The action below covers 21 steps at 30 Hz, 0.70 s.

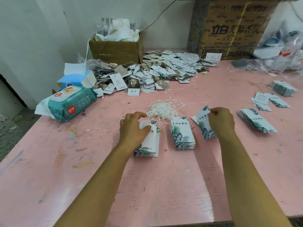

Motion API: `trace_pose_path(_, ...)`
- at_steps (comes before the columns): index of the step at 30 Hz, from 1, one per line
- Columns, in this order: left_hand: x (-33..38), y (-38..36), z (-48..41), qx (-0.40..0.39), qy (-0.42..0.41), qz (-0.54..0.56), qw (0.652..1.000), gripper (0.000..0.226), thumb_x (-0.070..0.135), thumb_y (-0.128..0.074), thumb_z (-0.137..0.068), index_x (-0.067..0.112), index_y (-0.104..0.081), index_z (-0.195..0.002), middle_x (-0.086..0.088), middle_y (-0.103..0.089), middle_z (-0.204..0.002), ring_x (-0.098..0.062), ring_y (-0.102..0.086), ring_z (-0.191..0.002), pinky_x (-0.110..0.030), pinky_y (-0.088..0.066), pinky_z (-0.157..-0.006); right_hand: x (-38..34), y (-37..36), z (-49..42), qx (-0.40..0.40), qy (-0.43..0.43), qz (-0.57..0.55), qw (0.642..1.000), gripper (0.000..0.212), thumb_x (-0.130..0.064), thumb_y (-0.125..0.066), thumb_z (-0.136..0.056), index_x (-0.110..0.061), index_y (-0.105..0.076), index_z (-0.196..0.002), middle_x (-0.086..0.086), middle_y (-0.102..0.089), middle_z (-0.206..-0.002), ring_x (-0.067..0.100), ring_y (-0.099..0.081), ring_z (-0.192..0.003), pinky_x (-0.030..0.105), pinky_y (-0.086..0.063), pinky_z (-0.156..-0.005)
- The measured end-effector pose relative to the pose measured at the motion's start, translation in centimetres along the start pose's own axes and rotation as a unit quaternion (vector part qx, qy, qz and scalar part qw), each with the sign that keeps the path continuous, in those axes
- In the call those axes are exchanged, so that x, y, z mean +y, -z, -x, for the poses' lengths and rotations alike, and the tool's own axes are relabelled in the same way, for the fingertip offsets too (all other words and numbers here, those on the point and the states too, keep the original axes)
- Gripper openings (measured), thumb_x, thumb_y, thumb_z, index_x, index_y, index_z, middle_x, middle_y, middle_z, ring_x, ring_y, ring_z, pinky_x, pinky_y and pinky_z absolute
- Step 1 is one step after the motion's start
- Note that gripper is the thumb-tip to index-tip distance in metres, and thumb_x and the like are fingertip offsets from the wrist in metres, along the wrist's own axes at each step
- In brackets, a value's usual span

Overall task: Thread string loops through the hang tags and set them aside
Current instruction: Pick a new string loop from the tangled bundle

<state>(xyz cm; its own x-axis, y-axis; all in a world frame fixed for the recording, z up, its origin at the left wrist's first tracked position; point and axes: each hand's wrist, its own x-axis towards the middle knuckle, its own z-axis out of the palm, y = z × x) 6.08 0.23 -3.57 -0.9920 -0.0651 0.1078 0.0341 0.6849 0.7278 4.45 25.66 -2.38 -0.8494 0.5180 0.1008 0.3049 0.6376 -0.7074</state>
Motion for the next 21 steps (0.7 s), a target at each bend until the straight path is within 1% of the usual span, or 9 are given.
trace_pose_path(2, -0.2, -0.2, 0.0, -0.005, 0.002, 0.035, 0.999, 0.038, 0.019, -0.066, -0.081, 0.026, -0.055, -0.117, -0.003, -0.048, -0.117, -0.026, -0.044, -0.11, -0.034, -0.038, -0.094, 0.4, -0.4, 0.0, -0.042, -0.026, 0.045, 0.998, 0.03, -0.001, -0.045, -0.086, -0.006, -0.066, -0.107, 0.02, -0.065, -0.106, 0.027, -0.047, -0.078, 0.027, -0.034, -0.068)
trace_pose_path(4, -0.5, -0.4, -0.1, -0.004, 0.003, 0.084, 0.996, 0.036, 0.017, -0.068, -0.081, 0.026, -0.055, -0.113, -0.001, -0.05, -0.113, -0.023, -0.05, -0.1, -0.037, -0.045, -0.088, 0.6, -0.9, 0.2, -0.07, -0.046, 0.076, 0.994, 0.028, -0.002, -0.046, -0.087, -0.004, -0.064, -0.107, 0.02, -0.063, -0.108, 0.028, -0.049, -0.081, 0.029, -0.038, -0.071)
trace_pose_path(6, -0.8, -0.4, -0.2, 0.006, 0.005, 0.14, 0.99, 0.032, 0.017, -0.069, -0.081, 0.03, -0.055, -0.106, 0.0, -0.052, -0.111, -0.015, -0.051, -0.088, -0.03, -0.047, -0.074, 0.2, -1.2, 0.4, -0.082, -0.051, 0.137, 0.986, 0.031, -0.008, -0.046, -0.089, -0.005, -0.059, -0.116, 0.02, -0.057, -0.119, 0.034, -0.049, -0.102, 0.034, -0.039, -0.084)
trace_pose_path(7, -1.0, -0.5, -0.3, 0.013, 0.007, 0.165, 0.986, 0.029, 0.018, -0.069, -0.081, 0.032, -0.055, -0.103, 0.002, -0.053, -0.11, -0.013, -0.05, -0.084, -0.027, -0.045, -0.069, -0.1, -1.4, 0.5, -0.079, -0.035, 0.17, 0.982, 0.034, -0.011, -0.045, -0.09, -0.008, -0.055, -0.122, 0.019, -0.052, -0.125, 0.036, -0.043, -0.113, 0.037, -0.036, -0.091)
trace_pose_path(9, -1.3, -0.5, -0.6, 0.025, 0.009, 0.219, 0.975, 0.024, 0.02, -0.069, -0.082, 0.035, -0.056, -0.096, 0.007, -0.055, -0.104, -0.012, -0.051, -0.083, -0.026, -0.045, -0.067, -1.2, -2.0, 1.0, -0.06, 0.034, 0.181, 0.981, 0.039, -0.014, -0.046, -0.092, -0.015, -0.05, -0.131, 0.017, -0.045, -0.132, 0.037, -0.035, -0.121, 0.04, -0.03, -0.097)
trace_pose_path(12, -1.6, -0.5, -0.8, 0.047, 0.037, 0.323, 0.944, 0.018, 0.017, -0.066, -0.084, 0.033, -0.062, -0.091, 0.011, -0.06, -0.094, -0.016, -0.055, -0.088, -0.037, -0.049, -0.075, -3.6, -3.4, 2.2, -0.062, 0.181, 0.141, 0.971, 0.036, -0.018, -0.047, -0.094, -0.023, -0.052, -0.13, 0.012, -0.048, -0.134, 0.033, -0.036, -0.121, 0.041, -0.027, -0.099)
trace_pose_path(15, -1.8, -0.9, -1.1, 0.058, 0.045, 0.379, 0.923, 0.014, 0.014, -0.063, -0.087, 0.028, -0.065, -0.089, 0.01, -0.062, -0.091, -0.017, -0.055, -0.088, -0.034, -0.046, -0.075, -6.0, -5.8, 3.1, -0.13, 0.285, 0.163, 0.936, 0.032, -0.021, -0.046, -0.095, -0.029, -0.056, -0.125, 0.007, -0.055, -0.126, 0.03, -0.041, -0.117, 0.041, -0.027, -0.097)
trace_pose_path(18, -1.7, -1.2, -1.4, 0.044, 0.037, 0.387, 0.92, 0.014, 0.011, -0.062, -0.087, 0.024, -0.065, -0.09, 0.008, -0.062, -0.088, -0.018, -0.054, -0.083, -0.028, -0.045, -0.068, -7.5, -8.1, 3.3, -0.179, 0.331, 0.227, 0.898, 0.033, -0.021, -0.049, -0.094, -0.032, -0.057, -0.123, 0.005, -0.056, -0.124, 0.031, -0.04, -0.117, 0.041, -0.026, -0.095)
trace_pose_path(21, -1.5, -1.3, -1.5, 0.034, 0.041, 0.391, 0.919, 0.014, 0.008, -0.061, -0.087, 0.021, -0.065, -0.089, 0.005, -0.063, -0.087, -0.016, -0.055, -0.083, -0.025, -0.046, -0.067, -7.8, -9.3, 2.8, -0.189, 0.321, 0.307, 0.876, 0.032, -0.018, -0.054, -0.089, -0.026, -0.06, -0.119, 0.006, -0.056, -0.122, 0.032, -0.039, -0.118, 0.043, -0.024, -0.097)
